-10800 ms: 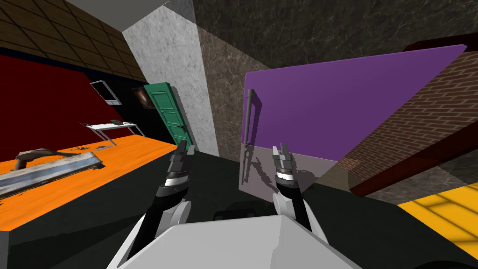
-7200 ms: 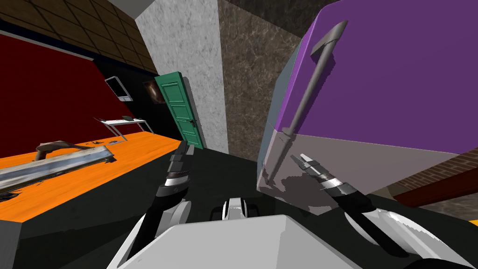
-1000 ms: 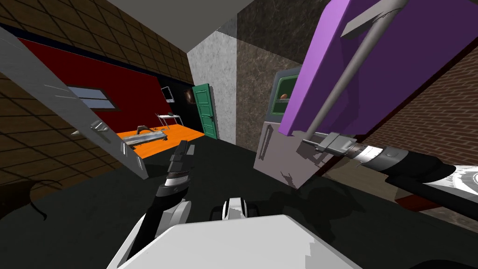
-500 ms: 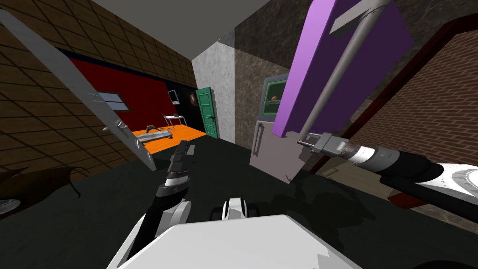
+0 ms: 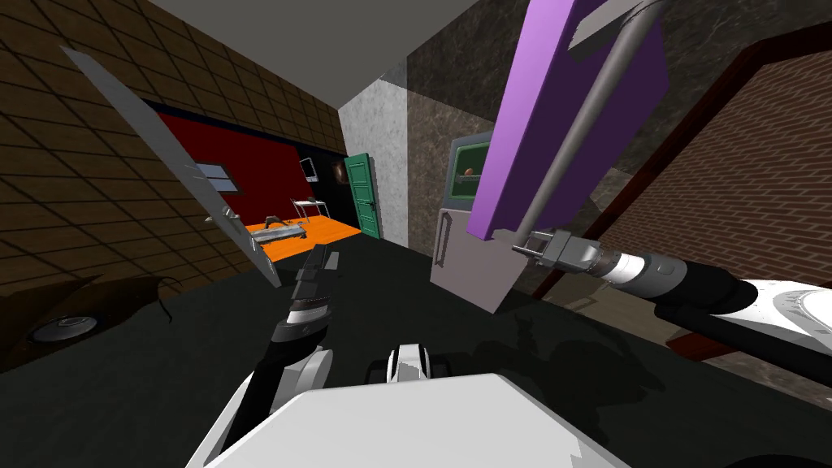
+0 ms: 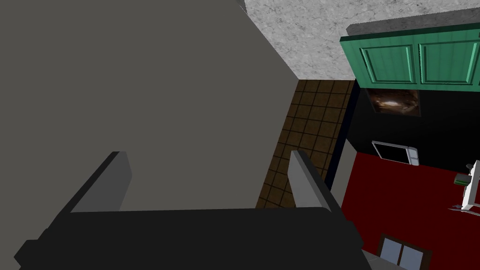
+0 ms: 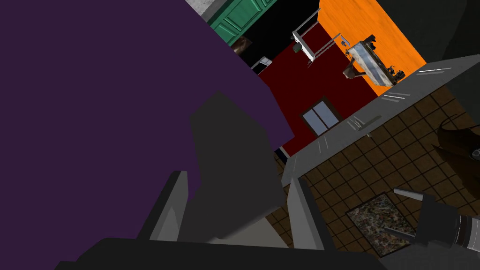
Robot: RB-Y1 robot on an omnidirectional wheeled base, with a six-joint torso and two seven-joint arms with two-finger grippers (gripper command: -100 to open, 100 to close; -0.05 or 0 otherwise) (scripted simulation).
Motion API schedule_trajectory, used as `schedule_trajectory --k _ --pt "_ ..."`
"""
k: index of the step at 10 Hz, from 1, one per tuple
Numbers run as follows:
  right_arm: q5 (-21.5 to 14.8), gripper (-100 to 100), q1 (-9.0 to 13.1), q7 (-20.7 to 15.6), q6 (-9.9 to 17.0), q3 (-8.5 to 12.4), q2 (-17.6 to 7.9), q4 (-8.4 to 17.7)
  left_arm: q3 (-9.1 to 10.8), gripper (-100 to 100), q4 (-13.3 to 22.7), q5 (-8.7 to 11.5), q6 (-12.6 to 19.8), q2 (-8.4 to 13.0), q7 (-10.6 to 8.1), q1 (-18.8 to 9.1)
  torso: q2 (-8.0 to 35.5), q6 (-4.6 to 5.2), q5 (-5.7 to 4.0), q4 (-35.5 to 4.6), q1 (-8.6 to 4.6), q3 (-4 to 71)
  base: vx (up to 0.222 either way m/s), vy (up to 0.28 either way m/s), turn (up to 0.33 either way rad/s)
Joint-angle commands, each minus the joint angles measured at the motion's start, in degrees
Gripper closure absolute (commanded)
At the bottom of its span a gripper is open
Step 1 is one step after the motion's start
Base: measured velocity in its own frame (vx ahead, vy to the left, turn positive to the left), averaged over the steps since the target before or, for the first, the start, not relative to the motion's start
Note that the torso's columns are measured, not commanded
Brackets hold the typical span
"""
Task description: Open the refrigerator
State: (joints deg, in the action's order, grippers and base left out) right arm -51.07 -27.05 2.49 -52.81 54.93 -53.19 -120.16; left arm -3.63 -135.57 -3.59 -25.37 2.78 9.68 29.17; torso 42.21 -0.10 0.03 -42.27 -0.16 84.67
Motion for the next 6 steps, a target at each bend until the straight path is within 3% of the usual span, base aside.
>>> schedule_trajectory --k 1,5,6 --pt "1.81 100 0.65 -0.31 -1.89 -0.51 0.46 -1.77 0.00 0 0.00 0.00 0.00 0.00 0.00 0.00 0.15 0.15 -0.11 -0.08 -0.19 -0.11 -0.174 -0.238 0.079" --pt "3.12 100 1.29 -0.57 -3.18 -1.16 0.67 -2.92 0.00 0 0.00 0.00 0.00 0.00 0.00 0.00 -0.02 0.10 -0.04 -0.03 -0.07 0.04 -0.140 -0.171 0.043" --pt "3.64 -100 1.44 1.32 -3.17 0.05 -1.08 -2.99 0.00 0 0.00 0.00 0.00 -0.01 0.00 0.01 -0.17 0.15 -0.07 0.00 -0.04 0.09 -0.034 -0.063 -0.032"
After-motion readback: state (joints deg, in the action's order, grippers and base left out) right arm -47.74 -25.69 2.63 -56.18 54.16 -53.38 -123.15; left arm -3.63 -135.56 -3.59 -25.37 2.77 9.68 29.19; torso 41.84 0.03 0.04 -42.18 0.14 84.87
